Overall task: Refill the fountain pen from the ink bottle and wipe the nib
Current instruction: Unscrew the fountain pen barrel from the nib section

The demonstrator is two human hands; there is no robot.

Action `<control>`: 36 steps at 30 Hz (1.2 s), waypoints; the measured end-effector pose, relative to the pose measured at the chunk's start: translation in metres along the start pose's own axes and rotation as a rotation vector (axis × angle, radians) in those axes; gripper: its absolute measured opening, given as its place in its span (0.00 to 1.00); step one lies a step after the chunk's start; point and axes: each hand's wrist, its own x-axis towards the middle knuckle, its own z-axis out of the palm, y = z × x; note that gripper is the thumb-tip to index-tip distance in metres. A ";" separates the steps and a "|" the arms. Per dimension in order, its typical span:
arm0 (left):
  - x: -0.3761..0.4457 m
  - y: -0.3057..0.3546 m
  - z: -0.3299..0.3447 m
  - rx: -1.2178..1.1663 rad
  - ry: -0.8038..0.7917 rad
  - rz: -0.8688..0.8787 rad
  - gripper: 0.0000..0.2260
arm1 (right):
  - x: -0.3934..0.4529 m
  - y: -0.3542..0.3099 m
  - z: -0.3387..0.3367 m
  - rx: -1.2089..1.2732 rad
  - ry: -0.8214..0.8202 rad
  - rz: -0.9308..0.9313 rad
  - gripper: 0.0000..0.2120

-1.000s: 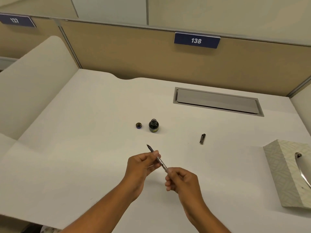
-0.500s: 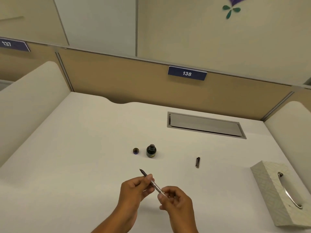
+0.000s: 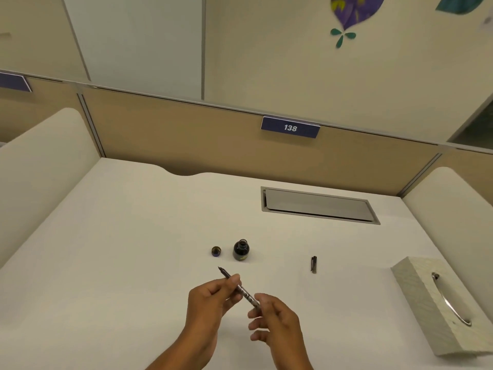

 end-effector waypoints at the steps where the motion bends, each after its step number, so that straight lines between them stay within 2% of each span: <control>1: 0.000 0.001 -0.001 0.007 0.008 0.005 0.10 | 0.000 0.001 0.002 0.011 -0.010 0.044 0.14; 3: 0.001 0.003 -0.002 0.018 0.012 0.012 0.10 | 0.000 0.004 0.004 -0.064 -0.003 0.005 0.16; 8: 0.006 0.009 -0.007 0.005 0.000 0.001 0.08 | 0.000 0.005 0.008 -0.140 0.100 -0.153 0.08; 10: 0.008 0.009 -0.008 -0.002 0.004 0.001 0.08 | -0.001 0.001 0.011 -0.063 0.074 -0.098 0.04; 12: 0.008 0.009 -0.008 -0.006 0.007 0.005 0.08 | 0.000 0.001 0.013 -0.037 0.042 -0.043 0.09; 15: 0.008 0.008 -0.009 -0.014 0.005 0.003 0.08 | 0.001 0.002 0.013 -0.093 0.070 -0.112 0.08; 19: 0.006 0.009 -0.010 -0.009 0.005 0.005 0.08 | 0.001 0.003 0.012 -0.143 0.099 -0.174 0.12; 23: 0.006 0.008 -0.008 -0.003 0.026 0.033 0.07 | 0.001 -0.004 0.018 0.005 0.019 -0.026 0.07; 25: 0.006 0.007 -0.007 0.001 0.029 0.042 0.08 | 0.003 -0.001 0.015 -0.008 0.016 -0.006 0.13; 28: 0.005 0.006 -0.007 -0.002 0.022 0.037 0.07 | 0.005 0.003 0.013 -0.099 0.089 -0.122 0.09; 30: 0.004 0.007 -0.007 -0.013 0.023 0.030 0.07 | 0.005 0.002 0.011 -0.137 0.120 -0.166 0.10; 33: 0.004 0.008 -0.007 -0.011 0.025 0.030 0.07 | 0.002 -0.001 0.012 -0.045 0.068 -0.105 0.03; 36: 0.003 0.007 -0.006 -0.005 0.026 0.038 0.08 | 0.002 0.001 0.011 -0.004 0.030 -0.049 0.10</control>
